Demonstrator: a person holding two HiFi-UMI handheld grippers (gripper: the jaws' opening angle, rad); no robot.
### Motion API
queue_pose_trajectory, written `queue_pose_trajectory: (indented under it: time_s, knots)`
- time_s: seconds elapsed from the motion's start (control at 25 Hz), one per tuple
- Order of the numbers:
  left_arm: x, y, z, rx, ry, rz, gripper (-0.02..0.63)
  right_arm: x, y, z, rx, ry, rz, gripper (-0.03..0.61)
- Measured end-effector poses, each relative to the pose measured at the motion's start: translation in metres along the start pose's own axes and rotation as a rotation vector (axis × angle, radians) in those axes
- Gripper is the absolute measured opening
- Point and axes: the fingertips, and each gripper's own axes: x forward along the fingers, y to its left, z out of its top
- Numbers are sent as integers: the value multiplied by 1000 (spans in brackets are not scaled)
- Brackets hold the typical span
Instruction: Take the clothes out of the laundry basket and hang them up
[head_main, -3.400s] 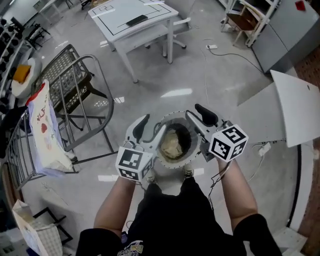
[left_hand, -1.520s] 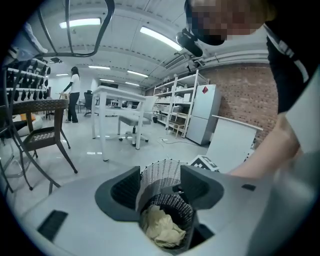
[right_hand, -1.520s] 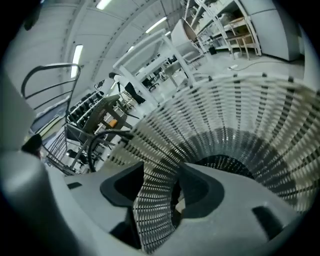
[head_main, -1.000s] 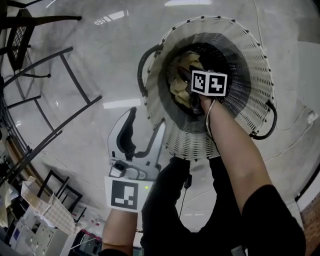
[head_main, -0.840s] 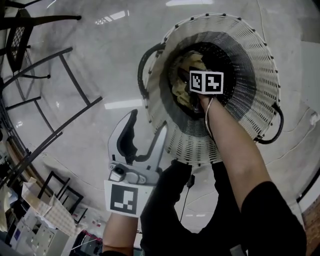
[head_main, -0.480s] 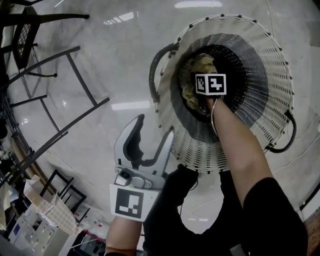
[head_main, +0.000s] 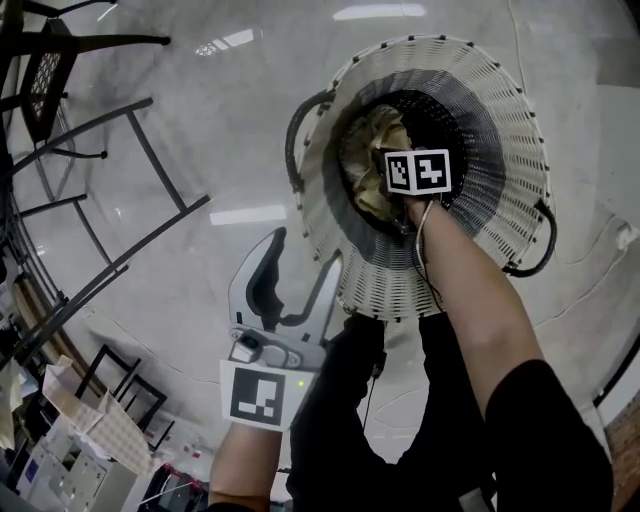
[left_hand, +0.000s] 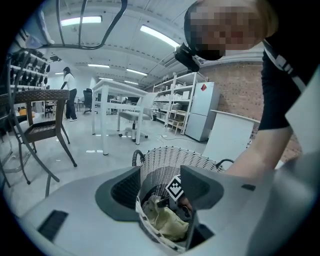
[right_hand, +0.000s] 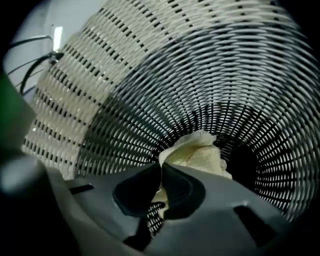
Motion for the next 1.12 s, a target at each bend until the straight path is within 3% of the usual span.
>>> queue_pose_trajectory:
  time_s: [0.28,0.48,0.68,0.92,1.12]
  knots:
    - [-15,-19,19,-27,12,-33,224,-71,39,23,-8,-72,71,12]
    - [-40,-26,38,-63,20,-38,224,-149,95,54,11,-182,174,12]
    - [-41,-29,33,-70,26,-6,224,-217,140,90,20,-293,306,12]
    - [-70,-36,58,-64,-22,34,224,-323,214,126,-51,-386,404,12]
    - [-75,-46,98,-46,-28,40,235,-413,268,182,-133,-473,464,12]
